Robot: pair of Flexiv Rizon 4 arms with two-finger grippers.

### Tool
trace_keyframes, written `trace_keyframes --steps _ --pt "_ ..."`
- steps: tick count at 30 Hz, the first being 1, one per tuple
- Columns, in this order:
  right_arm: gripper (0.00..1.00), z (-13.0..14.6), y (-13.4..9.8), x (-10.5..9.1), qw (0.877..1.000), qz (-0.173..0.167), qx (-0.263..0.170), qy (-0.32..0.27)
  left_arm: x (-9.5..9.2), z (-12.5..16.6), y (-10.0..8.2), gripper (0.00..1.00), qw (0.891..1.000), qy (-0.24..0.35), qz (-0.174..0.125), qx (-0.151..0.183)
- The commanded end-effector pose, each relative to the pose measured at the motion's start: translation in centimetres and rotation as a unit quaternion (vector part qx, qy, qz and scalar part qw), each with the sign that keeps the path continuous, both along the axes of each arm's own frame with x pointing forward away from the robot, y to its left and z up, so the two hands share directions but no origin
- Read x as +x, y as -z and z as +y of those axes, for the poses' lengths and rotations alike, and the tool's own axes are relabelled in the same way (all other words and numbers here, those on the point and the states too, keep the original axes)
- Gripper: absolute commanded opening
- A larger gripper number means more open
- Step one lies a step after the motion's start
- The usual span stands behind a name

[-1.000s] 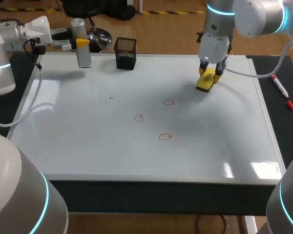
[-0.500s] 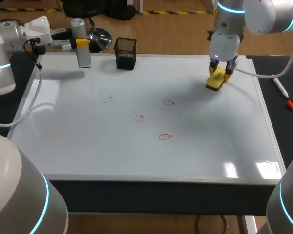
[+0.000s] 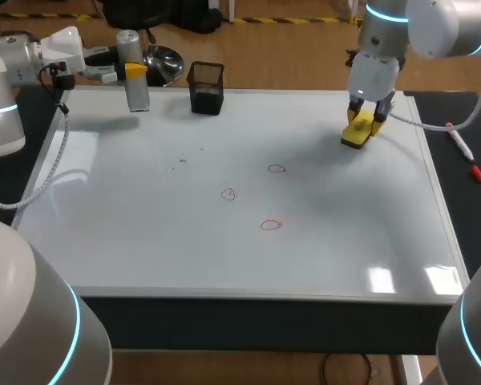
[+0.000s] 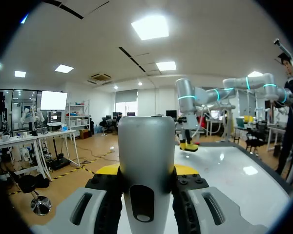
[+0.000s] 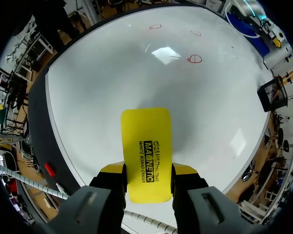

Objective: Pick up the inspection probe, press it on each red-marked spot on the whiteboard one by one, put down the probe, pick up the eraser, and wipe off all the red marks.

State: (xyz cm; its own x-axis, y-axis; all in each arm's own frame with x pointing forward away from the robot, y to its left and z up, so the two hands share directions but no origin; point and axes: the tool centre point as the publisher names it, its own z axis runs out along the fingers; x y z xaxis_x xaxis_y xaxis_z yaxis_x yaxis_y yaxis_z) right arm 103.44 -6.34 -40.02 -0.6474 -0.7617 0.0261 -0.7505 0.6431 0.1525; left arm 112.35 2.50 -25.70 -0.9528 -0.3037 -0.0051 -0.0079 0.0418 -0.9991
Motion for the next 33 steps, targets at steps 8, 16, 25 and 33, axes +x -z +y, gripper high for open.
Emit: trace_keyframes --steps 8,16,25,33 --pt "0.00 0.66 -1.87 0.23 1.000 -0.007 -0.015 -0.011 -0.10 -0.05 -0.10 0.00 1.000 -0.002 -0.001 0.000" --pt "0.00 0.87 -1.75 0.26 1.000 -0.008 -0.014 -0.007 -0.10 -0.05 -0.10 0.00 1.000 -0.002 -0.001 0.000" --pt "0.00 0.88 -1.73 0.25 1.000 -0.010 -0.012 -0.001 -0.10 -0.05 -0.10 0.00 1.000 -0.002 -0.001 0.000" --pt "0.00 0.88 -1.73 0.25 1.000 -0.010 -0.012 -0.001 -0.10 -0.05 -0.10 0.00 1.000 -0.002 -0.001 0.000"
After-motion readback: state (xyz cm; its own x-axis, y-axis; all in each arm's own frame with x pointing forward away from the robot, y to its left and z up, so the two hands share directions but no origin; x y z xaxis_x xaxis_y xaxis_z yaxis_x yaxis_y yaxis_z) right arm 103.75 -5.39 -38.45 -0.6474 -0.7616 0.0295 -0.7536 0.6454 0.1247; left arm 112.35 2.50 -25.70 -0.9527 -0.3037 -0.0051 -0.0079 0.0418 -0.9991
